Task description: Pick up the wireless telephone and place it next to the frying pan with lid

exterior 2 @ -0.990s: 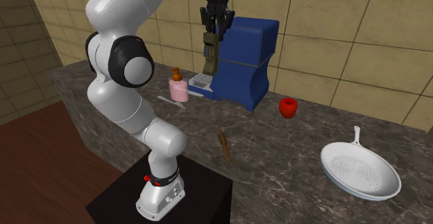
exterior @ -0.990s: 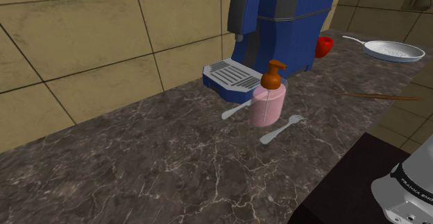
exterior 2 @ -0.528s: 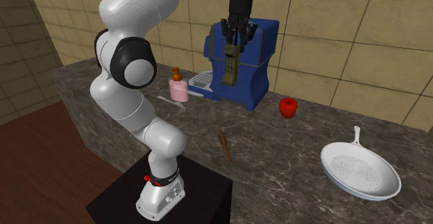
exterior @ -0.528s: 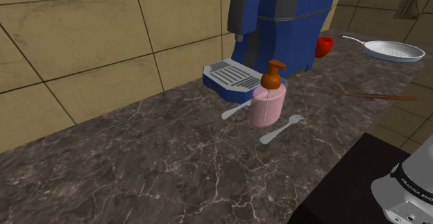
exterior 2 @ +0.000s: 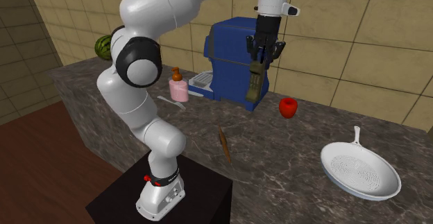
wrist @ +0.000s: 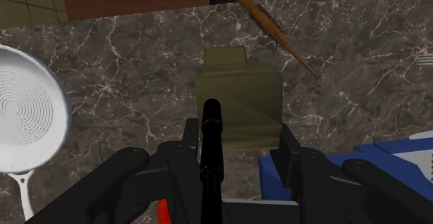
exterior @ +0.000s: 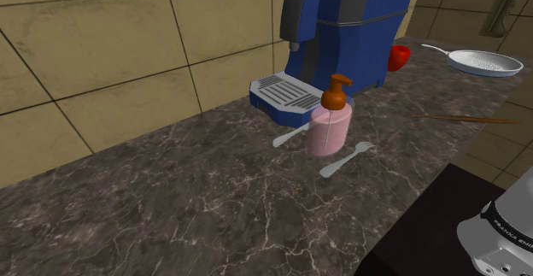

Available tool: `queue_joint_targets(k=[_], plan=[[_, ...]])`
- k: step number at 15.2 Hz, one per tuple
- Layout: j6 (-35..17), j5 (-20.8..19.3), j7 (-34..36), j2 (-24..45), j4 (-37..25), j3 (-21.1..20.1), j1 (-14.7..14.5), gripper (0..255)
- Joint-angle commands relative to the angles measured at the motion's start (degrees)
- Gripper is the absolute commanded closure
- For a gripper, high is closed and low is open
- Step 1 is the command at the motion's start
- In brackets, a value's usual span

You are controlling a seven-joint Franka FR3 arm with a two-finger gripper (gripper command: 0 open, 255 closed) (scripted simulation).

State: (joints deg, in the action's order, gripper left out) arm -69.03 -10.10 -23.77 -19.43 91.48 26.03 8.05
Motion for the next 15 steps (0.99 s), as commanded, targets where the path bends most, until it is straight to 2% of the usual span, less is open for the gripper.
queue_joint_targets(k=[1, 8, 12, 15], plan=[[-2.1, 0.1, -2.6, 2.2, -0.2, 2.3, 0.4, 255], [-8.9, 3.7, -12.5, 12.8, -3.6, 10.6, 2.6, 255], [-11.8, 8.2, -18.8, 21.0, -7.6, 14.7, 5.3, 255], [-13.1, 12.7, -23.5, 28.1, -11.7, 16.7, 8.7, 255]])
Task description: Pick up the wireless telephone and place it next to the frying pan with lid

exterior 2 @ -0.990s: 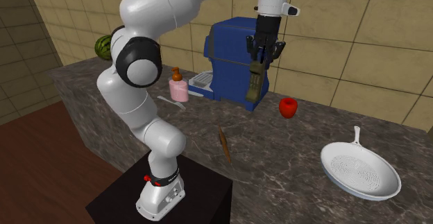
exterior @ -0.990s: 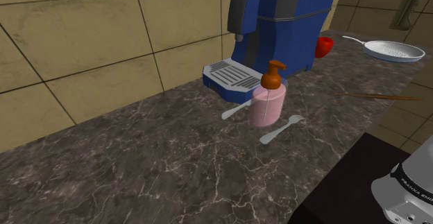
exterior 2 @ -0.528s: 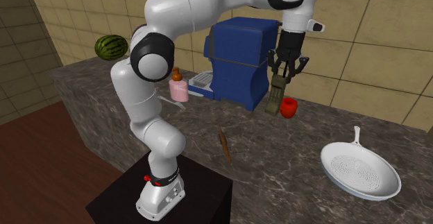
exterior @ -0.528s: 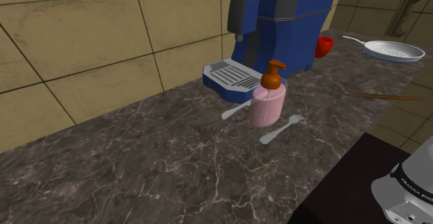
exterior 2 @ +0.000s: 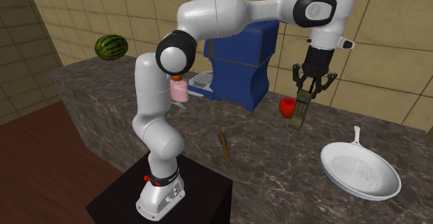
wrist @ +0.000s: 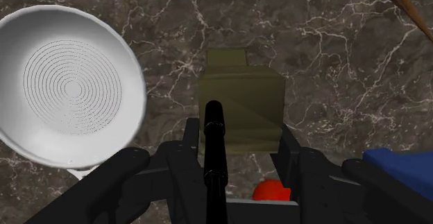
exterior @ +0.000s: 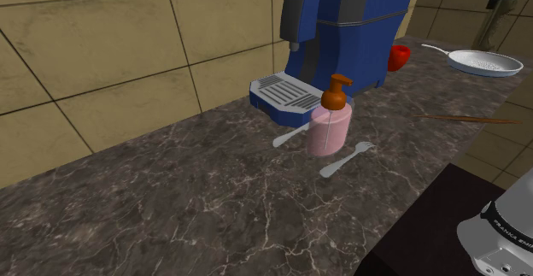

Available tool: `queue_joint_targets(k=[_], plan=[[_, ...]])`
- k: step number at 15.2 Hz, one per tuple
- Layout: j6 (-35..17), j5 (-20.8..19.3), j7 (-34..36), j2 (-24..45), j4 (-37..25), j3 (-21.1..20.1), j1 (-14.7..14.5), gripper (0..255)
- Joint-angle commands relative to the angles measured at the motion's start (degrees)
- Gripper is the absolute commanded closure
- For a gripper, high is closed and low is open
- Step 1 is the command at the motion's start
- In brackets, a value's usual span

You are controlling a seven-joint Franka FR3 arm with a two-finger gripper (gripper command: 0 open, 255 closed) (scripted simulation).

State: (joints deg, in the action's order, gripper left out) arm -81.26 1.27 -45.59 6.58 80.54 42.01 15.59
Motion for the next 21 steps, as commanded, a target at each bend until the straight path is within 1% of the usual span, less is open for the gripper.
queue_joint_targets(k=[1, 11, 21], plan=[[-1.1, 3.6, -3.7, 5.4, -3.1, 1.2, 3.0, 255], [-9.8, 1.8, -2.3, 2.7, 7.7, 0.7, 1.4, 255], [-17.3, 1.4, -1.8, 2.1, 15.7, 0.4, 0.7, 255]])
